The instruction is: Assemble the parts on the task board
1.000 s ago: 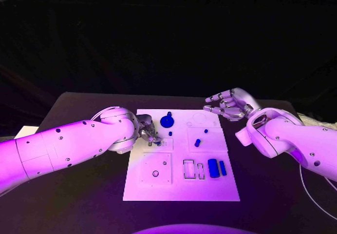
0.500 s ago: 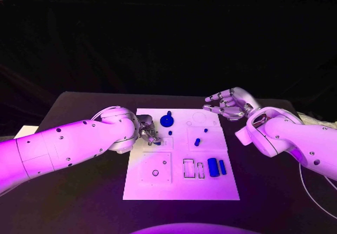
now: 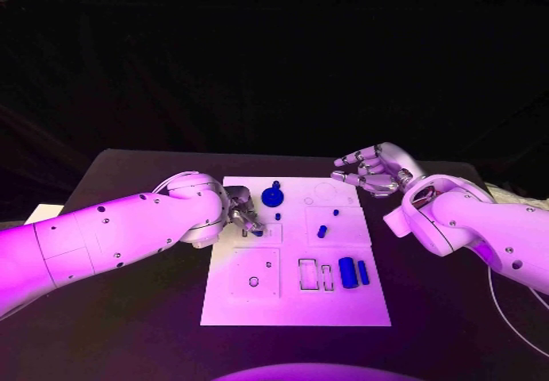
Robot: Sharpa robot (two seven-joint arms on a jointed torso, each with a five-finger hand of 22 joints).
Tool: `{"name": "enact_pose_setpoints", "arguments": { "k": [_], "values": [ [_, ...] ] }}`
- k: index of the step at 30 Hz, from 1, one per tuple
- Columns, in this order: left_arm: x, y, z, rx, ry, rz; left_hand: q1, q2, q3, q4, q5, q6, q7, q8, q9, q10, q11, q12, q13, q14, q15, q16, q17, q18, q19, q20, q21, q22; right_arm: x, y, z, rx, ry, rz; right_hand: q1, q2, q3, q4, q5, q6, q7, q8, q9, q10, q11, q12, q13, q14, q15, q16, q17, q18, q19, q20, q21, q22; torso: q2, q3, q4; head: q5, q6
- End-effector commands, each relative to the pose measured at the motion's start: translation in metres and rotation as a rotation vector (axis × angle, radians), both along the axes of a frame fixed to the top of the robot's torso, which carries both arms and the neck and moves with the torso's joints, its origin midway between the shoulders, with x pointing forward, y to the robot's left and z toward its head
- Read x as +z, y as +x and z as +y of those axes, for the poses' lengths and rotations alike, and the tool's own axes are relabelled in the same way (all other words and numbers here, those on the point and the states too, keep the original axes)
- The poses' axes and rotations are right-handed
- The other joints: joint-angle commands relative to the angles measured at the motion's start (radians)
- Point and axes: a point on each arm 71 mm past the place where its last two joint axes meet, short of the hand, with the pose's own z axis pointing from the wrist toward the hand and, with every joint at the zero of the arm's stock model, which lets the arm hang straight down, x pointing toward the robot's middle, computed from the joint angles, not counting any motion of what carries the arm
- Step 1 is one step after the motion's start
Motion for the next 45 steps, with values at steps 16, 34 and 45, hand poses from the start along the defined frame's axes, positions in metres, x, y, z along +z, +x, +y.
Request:
{"name": "enact_pose_setpoints", "arguments": {
  "k": [16, 34, 45],
  "values": [
    [-0.0107, -0.0014, -0.0063, -0.039, 0.072, 0.116, -0.051, 0.006, 0.047, -0.108, -0.004, 0.046, -0.017, -0.022, -0.013, 0.011, -0.008, 0.013, 0.017, 0.105, -0.010, 0.003, 0.263, -0.006, 0.018, -0.005, -0.007, 0.086, -0.0007, -0.0006, 0.0027, 0.024, -0.011, 0.003, 0.004, 0.009, -0.007, -0.002, 0.007, -0.004, 0.000, 0.004, 0.001, -0.008, 0.001, -0.007, -0.004, 0.070, 0.004, -0.008, 0.116, 0.006, -0.011, 0.001, -0.013, -0.015, 0.000, -0.0005, 0.0001, 0.005, 0.003],
    [-0.0070, 0.0016, -0.0095, -0.025, 0.058, 0.082, -0.125, 0.016, -0.019, -0.068, -0.002, 0.080, -0.024, -0.031, -0.015, 0.028, -0.014, 0.027, 0.038, 0.105, -0.015, 0.003, 0.263, -0.008, 0.022, -0.010, -0.006, 0.093, -0.0013, -0.0001, 0.0034, 0.026, -0.012, 0.006, 0.010, 0.012, -0.011, -0.005, 0.024, -0.005, 0.001, 0.004, 0.001, -0.011, 0.001, -0.010, -0.007, 0.069, 0.004, -0.012, 0.113, 0.007, -0.014, 0.001, -0.017, -0.021, 0.001, -0.0016, 0.0007, 0.001, -0.006],
    [-0.0056, 0.0009, -0.0118, -0.035, 0.058, 0.083, -0.138, 0.010, -0.038, -0.060, -0.001, 0.087, -0.027, -0.031, -0.014, 0.033, -0.016, 0.032, 0.045, 0.105, -0.016, 0.003, 0.263, -0.008, 0.023, -0.011, -0.005, 0.095, -0.0015, 0.0000, 0.0035, 0.028, -0.013, 0.008, 0.010, 0.012, -0.012, -0.005, 0.028, -0.005, 0.001, 0.004, 0.001, -0.013, 0.001, -0.013, -0.010, 0.069, 0.004, -0.012, 0.113, 0.008, -0.017, 0.000, -0.020, -0.026, 0.000, -0.0008, 0.0009, -0.001, -0.011]
  ]
}}
